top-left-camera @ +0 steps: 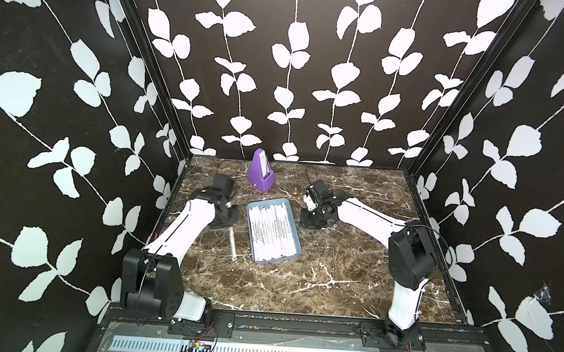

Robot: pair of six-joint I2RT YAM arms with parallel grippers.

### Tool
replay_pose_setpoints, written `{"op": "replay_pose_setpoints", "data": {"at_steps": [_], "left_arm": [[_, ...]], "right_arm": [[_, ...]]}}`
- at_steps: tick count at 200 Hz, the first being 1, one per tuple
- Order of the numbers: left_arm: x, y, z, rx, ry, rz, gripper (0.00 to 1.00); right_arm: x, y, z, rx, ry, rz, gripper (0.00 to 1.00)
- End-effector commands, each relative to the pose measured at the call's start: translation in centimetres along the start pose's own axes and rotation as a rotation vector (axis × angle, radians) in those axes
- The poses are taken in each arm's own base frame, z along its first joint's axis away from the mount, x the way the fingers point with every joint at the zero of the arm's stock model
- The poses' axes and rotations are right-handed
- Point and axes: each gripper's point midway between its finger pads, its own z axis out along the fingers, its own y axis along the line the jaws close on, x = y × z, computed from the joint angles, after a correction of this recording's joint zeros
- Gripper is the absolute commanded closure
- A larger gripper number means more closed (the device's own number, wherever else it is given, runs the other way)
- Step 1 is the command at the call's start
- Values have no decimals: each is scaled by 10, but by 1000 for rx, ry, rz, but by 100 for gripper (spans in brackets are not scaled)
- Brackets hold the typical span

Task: Put the straws into the storage box
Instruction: Place the straw in the storage box.

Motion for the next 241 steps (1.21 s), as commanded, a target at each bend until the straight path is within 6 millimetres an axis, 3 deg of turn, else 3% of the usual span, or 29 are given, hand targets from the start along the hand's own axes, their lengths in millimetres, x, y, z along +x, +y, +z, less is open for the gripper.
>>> {"op": "replay_pose_setpoints", "data": {"at_steps": [1, 15, 37, 69, 107, 113, 159, 196, 223, 231, 238, 241], "left_arm": [[-2, -52, 26, 60, 16, -112, 100], [-5, -81, 41, 70, 16, -92, 100], [-2, -109, 67, 99, 34, -114, 100], [5, -117, 95, 98, 68, -150, 100], [11, -117, 99, 82, 97, -122, 100], [11, -117, 98, 83, 99, -117, 96], [-1, -123, 72, 109, 68, -77, 72], [-18, -126, 17, 118, -42, 31, 57], [-23, -133, -23, 100, -177, 273, 39], [-27, -123, -29, 56, -244, 328, 34], [-31, -114, -31, 27, -310, 363, 31], [-33, -109, -32, 12, -348, 379, 30]], "right_arm": [[-11, -14, -19, 22, -38, 17, 71], [-13, -17, -25, 30, -43, 17, 71], [-11, -18, -29, 36, -45, 11, 71], [-5, -17, -24, 27, -27, 15, 71], [-5, -19, -25, 38, -36, 7, 71], [-4, -20, -24, 40, -35, 6, 70], [-8, -21, -25, 52, -38, -9, 71], [-24, -24, -42, 41, -112, -74, 68], [-46, -41, -76, 109, -350, -133, 49], [-49, -50, -78, 134, -424, -177, 37], [-55, -56, -94, 167, -536, -205, 27], [-58, -61, -99, 201, -578, -209, 12]]}}
